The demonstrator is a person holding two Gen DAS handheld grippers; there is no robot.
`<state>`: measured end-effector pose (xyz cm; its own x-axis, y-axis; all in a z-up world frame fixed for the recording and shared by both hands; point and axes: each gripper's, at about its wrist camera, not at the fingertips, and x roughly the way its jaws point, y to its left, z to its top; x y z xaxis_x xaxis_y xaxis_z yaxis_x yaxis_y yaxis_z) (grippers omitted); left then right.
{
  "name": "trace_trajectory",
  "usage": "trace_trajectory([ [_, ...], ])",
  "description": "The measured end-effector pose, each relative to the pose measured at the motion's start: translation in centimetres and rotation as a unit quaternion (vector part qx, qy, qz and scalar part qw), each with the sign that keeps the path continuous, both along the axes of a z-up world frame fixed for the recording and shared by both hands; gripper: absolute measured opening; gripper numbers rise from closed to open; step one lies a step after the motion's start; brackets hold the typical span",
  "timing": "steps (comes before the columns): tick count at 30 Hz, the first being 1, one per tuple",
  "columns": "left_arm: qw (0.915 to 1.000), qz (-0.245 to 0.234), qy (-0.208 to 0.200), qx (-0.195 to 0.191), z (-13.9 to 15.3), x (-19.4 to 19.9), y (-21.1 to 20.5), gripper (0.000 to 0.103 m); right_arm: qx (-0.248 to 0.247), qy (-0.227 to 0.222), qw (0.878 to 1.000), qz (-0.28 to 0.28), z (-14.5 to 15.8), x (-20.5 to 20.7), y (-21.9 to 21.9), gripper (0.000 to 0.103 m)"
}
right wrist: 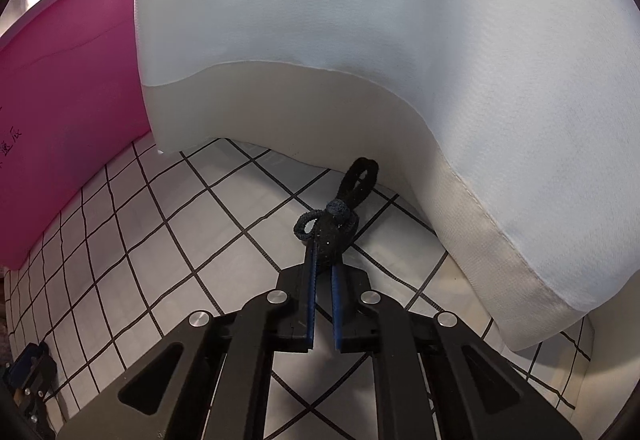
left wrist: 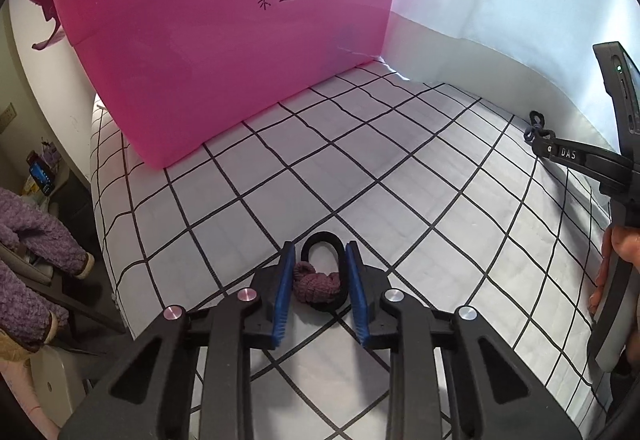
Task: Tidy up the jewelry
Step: 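Grasp the dark scrunchie with the left tool while the right tool grasps the black hair tie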
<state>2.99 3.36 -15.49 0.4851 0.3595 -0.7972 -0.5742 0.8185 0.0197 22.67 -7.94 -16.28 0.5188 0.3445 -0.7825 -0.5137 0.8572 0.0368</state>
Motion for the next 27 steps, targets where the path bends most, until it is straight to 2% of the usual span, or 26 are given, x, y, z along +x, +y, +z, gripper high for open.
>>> trace_trajectory([
  [6,0.9999,0.007,0.001,-0.016,0.1,0.2,0.4,0.020,0.016,0.005,1.000,0.014,0.2,-1.4,-0.4,0.006],
  [13,0.9997,-0.001,-0.008,-0.021,1.6,0.0,0.3,0.018,0.032,0.014,0.999,0.027,1.6,-3.0,-2.0,0.006],
  [20,0.9993,-0.020,-0.026,-0.018,5.0,-0.8,0.0,0.018,0.050,0.018,0.998,0.042,4.5,-5.8,-3.0,0.006],
  [27,0.9986,-0.011,-0.052,-0.002,9.8,-2.2,0.0,0.018,0.076,0.018,0.995,0.067,8.5,-8.4,-4.0,0.006],
])
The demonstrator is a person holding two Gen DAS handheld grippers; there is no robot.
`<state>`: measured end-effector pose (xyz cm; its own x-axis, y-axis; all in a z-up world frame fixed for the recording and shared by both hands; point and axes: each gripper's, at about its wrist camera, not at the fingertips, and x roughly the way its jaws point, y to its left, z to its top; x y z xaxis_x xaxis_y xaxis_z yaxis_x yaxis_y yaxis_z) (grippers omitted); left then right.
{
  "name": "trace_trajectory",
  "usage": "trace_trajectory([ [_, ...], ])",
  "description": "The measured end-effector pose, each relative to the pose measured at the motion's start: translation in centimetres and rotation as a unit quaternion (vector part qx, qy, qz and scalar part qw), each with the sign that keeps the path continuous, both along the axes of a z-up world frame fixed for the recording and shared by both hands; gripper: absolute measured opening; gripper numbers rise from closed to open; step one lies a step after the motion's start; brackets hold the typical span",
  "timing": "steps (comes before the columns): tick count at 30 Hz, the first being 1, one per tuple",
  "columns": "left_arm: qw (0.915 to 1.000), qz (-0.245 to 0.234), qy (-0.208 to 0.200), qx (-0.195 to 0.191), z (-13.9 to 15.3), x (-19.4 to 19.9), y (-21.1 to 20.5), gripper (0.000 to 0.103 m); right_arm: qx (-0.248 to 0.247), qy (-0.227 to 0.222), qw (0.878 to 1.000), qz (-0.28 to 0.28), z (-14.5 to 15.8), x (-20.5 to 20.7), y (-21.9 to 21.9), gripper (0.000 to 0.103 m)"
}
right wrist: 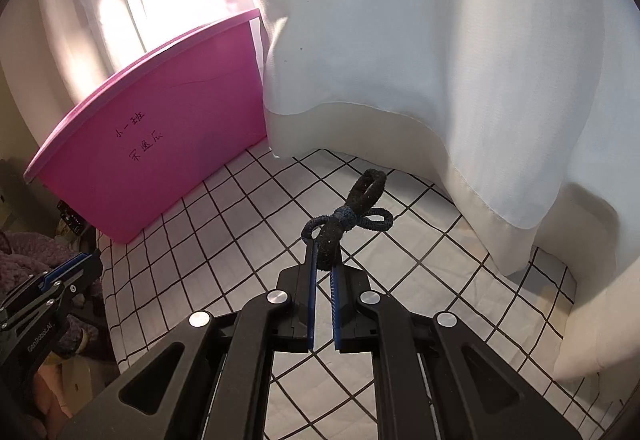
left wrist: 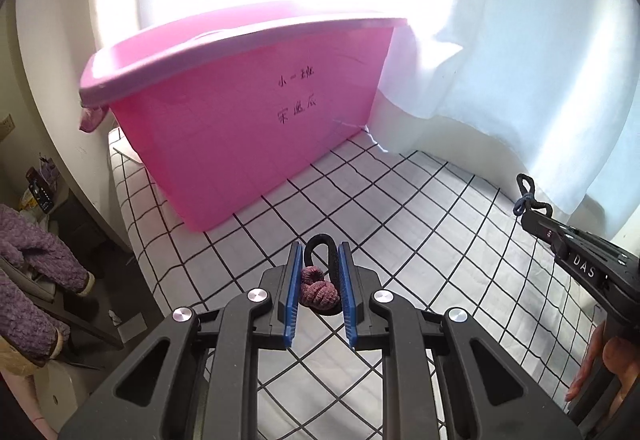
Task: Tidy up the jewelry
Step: 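Carry the scrunchie and hair tie with both tools over the basin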
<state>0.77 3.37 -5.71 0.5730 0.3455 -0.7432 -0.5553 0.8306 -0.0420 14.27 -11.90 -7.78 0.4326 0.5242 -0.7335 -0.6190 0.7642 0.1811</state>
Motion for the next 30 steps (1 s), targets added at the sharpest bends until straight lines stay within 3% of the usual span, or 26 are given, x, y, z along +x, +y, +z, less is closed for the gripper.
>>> trace_trajectory([
  [13,0.9983,0.005,-0.051,0.028,9.3,-1.6,1.7,0.018,0.065,-0.022,0.997,0.029,7.6,-2.4,2.3,0.006],
  [22,0.9970,-0.015,-0.069,0.034,13.0,0.4,8.9,0.018,0.090,-0.048,0.994,0.033,12.4,-2.2,8.1,0.006],
  [30,0.9969,-0.035,-0.062,0.032,13.8,3.6,15.8,0.018,0.087,-0.051,0.994,0.047,14.6,-0.4,15.6,0.006],
])
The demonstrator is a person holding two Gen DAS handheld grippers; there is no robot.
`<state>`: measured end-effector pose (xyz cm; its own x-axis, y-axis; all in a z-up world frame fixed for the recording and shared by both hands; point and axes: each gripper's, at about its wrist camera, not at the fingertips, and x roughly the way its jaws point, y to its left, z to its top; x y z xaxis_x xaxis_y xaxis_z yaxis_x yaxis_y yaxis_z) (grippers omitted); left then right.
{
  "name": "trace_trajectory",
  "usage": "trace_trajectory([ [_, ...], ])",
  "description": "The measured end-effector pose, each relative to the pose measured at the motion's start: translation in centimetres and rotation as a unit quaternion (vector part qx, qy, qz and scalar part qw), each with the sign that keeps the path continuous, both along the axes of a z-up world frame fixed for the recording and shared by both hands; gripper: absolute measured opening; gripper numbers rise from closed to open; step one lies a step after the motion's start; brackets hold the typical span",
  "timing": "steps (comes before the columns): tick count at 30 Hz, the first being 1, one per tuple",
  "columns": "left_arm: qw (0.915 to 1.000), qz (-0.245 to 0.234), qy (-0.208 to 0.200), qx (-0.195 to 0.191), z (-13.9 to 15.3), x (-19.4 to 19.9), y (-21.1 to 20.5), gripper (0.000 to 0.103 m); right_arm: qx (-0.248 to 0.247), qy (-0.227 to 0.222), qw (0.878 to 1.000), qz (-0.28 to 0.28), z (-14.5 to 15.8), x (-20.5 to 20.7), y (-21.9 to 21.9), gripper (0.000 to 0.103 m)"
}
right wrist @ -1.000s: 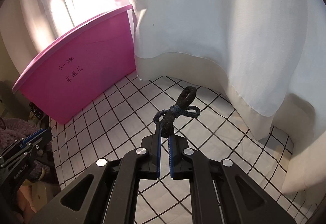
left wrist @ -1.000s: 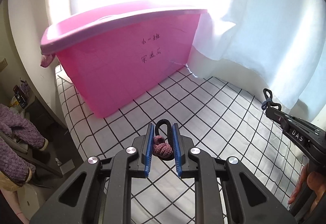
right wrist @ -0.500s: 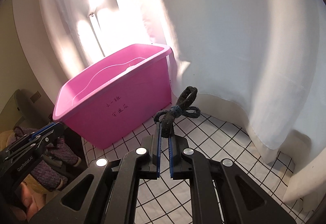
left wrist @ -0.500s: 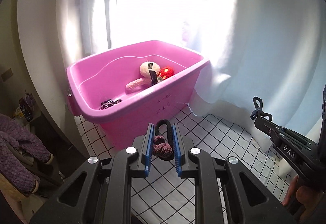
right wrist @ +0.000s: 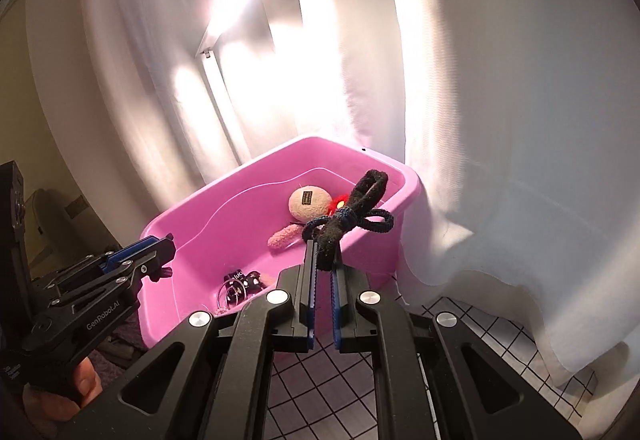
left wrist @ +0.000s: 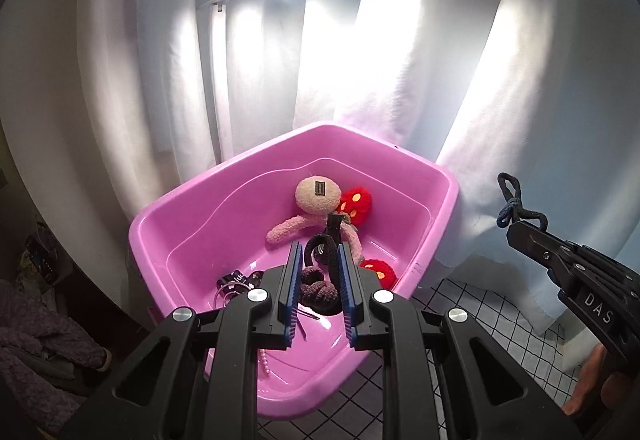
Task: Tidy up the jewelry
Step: 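Carry the scrunchie and hair tie with both tools over the basin, then open both tools to drop the scrunchie and hair tie into the basin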
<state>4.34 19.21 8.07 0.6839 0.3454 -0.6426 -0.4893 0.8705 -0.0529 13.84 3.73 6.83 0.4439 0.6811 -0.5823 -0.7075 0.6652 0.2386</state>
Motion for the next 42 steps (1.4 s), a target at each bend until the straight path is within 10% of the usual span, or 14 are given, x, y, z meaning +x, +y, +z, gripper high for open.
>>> trace_trajectory([
  [22,0.9872,-0.039,0.124,-0.092,-5.3,7.6,9.7,0.023,-0.094,0.094,0.991,0.015,-2.5,7.2,13.6,0.012],
  [24,0.9862,-0.033,0.129,-0.098,-5.3,7.6,10.1,0.037,-0.097,0.095,0.991,0.010,-2.5,7.3,13.6,0.049],
  [26,0.9864,-0.025,0.129,-0.098,-5.2,7.5,10.4,0.075,-0.091,0.089,0.992,0.000,-2.1,7.3,13.4,0.055],
  [28,0.9880,-0.015,0.122,-0.094,-4.9,7.2,10.6,0.085,-0.094,0.084,0.992,-0.005,-1.8,7.2,13.2,0.055],
  [42,0.9870,0.001,0.142,-0.075,-4.5,6.9,10.9,0.093,-0.099,0.078,0.992,-0.026,-1.6,6.2,11.8,0.058],
])
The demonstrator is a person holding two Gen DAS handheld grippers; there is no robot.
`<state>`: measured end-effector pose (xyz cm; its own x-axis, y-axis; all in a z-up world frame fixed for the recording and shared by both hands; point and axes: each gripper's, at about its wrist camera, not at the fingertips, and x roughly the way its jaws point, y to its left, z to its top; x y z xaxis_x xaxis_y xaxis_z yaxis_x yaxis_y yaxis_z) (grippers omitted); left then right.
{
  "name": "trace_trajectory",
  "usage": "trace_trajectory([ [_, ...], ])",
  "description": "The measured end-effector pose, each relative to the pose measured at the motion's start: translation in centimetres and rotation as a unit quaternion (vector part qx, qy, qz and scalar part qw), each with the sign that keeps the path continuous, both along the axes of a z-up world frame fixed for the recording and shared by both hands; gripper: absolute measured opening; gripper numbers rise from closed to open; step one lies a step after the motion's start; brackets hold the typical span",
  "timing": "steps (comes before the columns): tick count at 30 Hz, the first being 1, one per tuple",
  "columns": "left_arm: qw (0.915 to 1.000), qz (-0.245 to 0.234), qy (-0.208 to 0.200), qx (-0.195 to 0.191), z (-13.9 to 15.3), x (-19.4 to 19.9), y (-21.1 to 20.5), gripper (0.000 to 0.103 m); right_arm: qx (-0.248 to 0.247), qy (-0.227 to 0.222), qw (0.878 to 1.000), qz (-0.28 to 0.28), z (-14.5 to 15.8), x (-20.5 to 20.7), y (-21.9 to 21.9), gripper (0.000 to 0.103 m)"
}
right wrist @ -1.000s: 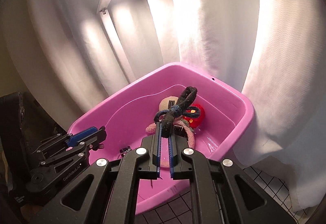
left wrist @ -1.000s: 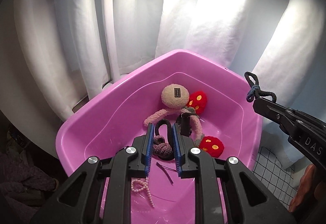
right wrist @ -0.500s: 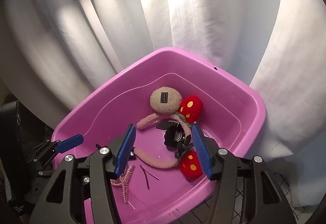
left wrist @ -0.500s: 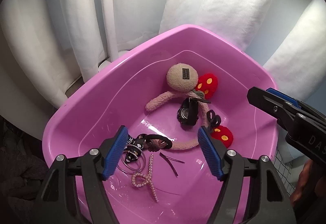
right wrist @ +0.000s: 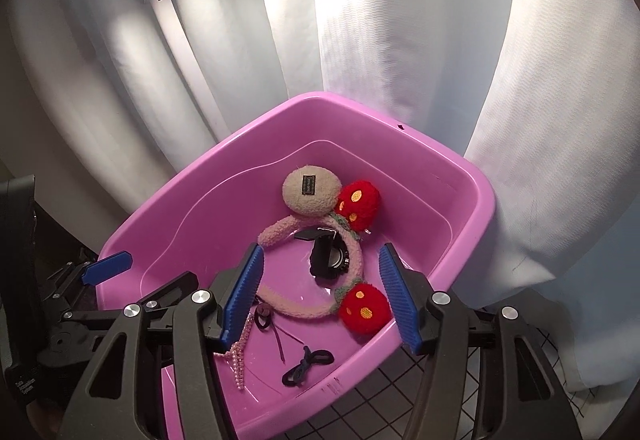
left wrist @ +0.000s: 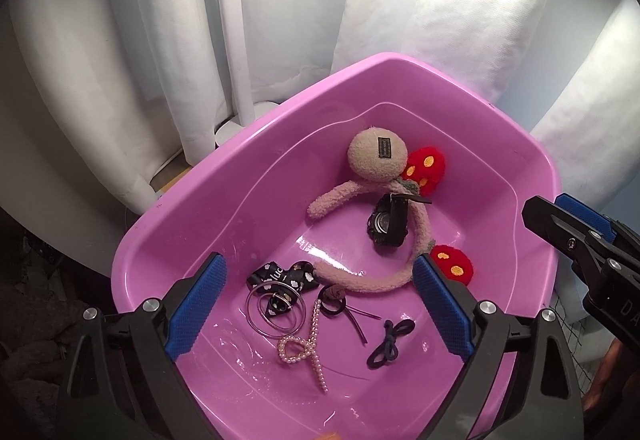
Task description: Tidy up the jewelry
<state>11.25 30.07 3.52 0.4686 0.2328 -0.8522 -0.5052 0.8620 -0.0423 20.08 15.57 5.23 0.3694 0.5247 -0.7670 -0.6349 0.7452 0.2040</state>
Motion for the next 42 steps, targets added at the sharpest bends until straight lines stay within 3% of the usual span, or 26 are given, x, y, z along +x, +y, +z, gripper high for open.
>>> trace_trajectory([
  [42,0.9999,0.006,0.007,0.005,-0.1,0.1,-0.4,0.093,-0.008,0.003,1.000,0.001,-0.6,-1.4,0.0,0.058],
])
